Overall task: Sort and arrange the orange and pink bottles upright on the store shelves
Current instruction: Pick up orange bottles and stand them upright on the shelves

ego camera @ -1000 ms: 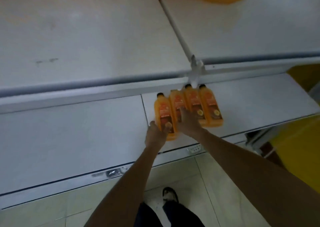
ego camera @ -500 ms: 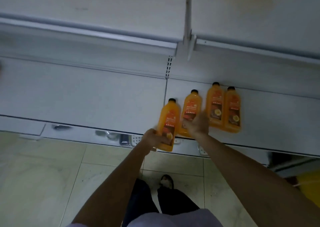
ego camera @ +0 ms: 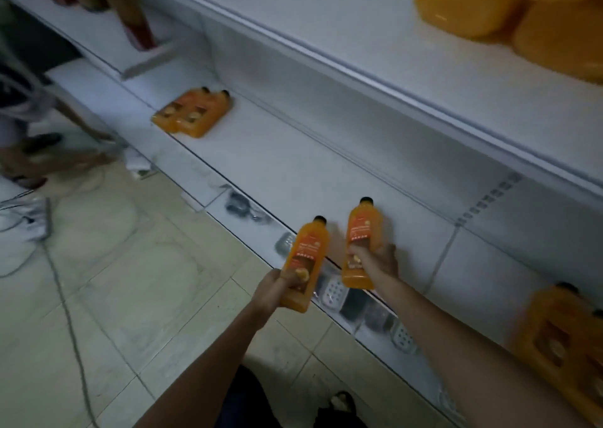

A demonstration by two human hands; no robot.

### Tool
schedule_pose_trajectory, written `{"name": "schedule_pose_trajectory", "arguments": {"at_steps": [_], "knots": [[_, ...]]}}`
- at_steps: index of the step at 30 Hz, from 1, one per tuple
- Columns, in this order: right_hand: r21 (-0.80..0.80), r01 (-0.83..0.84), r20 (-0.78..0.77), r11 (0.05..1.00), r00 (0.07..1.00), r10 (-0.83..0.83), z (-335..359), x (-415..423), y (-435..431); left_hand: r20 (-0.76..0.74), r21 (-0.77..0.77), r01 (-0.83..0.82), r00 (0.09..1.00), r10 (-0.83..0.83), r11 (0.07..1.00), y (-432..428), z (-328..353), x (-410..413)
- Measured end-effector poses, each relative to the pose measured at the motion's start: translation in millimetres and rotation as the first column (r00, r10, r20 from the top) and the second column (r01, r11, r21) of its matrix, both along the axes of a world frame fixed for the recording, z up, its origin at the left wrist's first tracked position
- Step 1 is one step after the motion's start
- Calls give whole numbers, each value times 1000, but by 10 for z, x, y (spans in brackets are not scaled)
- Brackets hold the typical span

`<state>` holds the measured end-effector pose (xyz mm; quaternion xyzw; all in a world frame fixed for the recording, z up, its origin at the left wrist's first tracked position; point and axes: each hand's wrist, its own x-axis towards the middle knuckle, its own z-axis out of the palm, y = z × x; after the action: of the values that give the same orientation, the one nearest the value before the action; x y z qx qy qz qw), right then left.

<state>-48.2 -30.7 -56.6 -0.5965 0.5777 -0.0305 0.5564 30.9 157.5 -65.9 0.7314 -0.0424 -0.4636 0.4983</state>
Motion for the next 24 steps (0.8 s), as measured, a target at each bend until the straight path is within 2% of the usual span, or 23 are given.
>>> {"name": "schedule_pose_trajectory", "arguments": {"at_steps": [4, 8, 15, 19, 24], "knots": [[14, -135, 98, 991, 986, 133, 166, 1027, 533, 99, 90, -295, 953, 286, 951, 615, 210, 857], [9, -237, 133, 971, 963, 234, 270, 1944, 1132, 100, 65, -398, 915, 391, 915, 1285, 349, 1664], [-55, -263, 162, 963, 949, 269, 287, 3006, 1656, 201, 65, -319, 932, 301, 945, 1857, 428, 2757], [-91, -238, 162, 967, 954, 250, 171, 3310, 1634, 197, 80, -276, 946, 256, 958, 1651, 409, 3081], [-141, -205, 111, 968, 969, 221, 42, 3748, 1240, 255, 226, -134, 964, 75, 965, 1144, 275, 3545]]}}
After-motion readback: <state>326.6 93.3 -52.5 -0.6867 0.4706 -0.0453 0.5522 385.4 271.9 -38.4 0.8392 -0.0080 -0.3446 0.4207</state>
